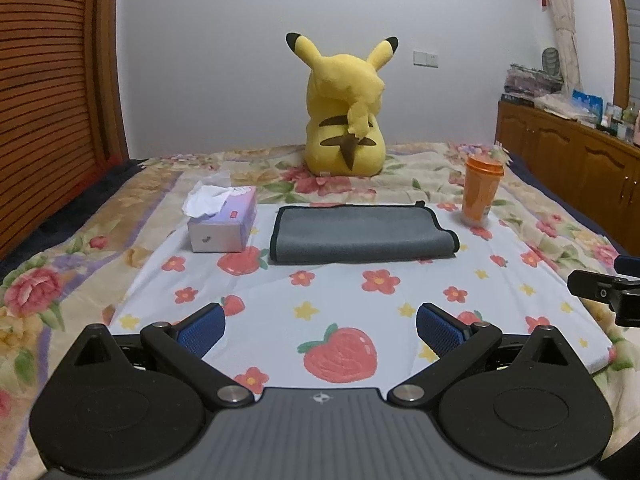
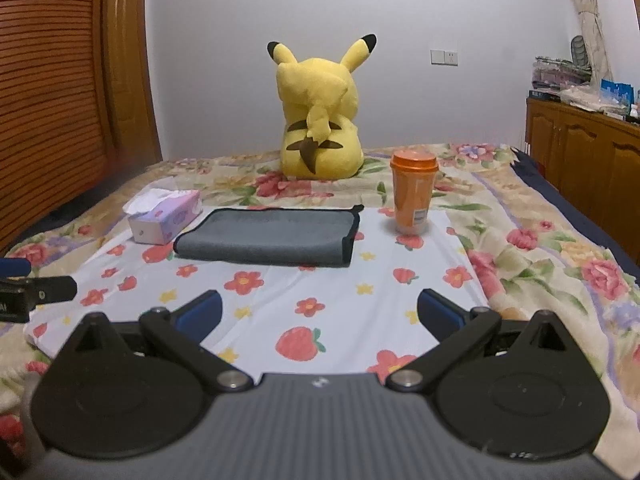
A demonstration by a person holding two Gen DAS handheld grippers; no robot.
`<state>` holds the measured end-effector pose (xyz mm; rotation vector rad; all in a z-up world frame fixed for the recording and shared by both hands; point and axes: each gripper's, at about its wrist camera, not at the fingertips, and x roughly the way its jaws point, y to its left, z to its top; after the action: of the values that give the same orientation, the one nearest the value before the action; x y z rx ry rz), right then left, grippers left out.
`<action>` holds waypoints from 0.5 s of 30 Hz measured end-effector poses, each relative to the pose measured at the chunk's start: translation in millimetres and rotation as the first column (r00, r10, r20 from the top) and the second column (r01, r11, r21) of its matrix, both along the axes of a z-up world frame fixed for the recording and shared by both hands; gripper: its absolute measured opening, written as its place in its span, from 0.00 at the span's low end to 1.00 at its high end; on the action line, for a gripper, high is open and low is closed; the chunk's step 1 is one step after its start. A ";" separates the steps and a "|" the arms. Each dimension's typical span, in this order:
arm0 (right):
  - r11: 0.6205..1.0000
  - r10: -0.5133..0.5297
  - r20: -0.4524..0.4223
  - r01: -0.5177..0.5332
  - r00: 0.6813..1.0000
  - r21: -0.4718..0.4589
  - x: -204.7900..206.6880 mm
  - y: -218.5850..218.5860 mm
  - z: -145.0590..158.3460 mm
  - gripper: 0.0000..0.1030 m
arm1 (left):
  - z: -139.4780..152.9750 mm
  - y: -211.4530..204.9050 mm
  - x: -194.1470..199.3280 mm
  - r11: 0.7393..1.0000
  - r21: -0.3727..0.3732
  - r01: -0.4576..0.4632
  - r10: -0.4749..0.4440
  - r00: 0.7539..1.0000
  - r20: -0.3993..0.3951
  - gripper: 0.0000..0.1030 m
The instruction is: Fold towel
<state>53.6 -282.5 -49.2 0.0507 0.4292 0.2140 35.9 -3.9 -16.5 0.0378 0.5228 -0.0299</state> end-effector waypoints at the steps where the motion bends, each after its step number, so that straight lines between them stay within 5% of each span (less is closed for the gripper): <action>1: 1.000 0.000 0.008 0.000 1.000 0.001 -0.6 -0.2 0.5 1.00 | 0.8 0.4 -0.2 1.000 0.000 -0.002 0.002 1.000 0.004 1.00; 15: 1.000 -0.022 0.080 0.021 0.997 0.013 -7.4 -3.7 6.3 1.00 | 9.9 1.7 -5.6 1.000 0.009 -0.005 0.005 0.998 0.060 1.00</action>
<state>46.2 -286.2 -42.9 0.0587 0.3475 0.1971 30.3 -2.1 -6.6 0.0466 0.4631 -0.0211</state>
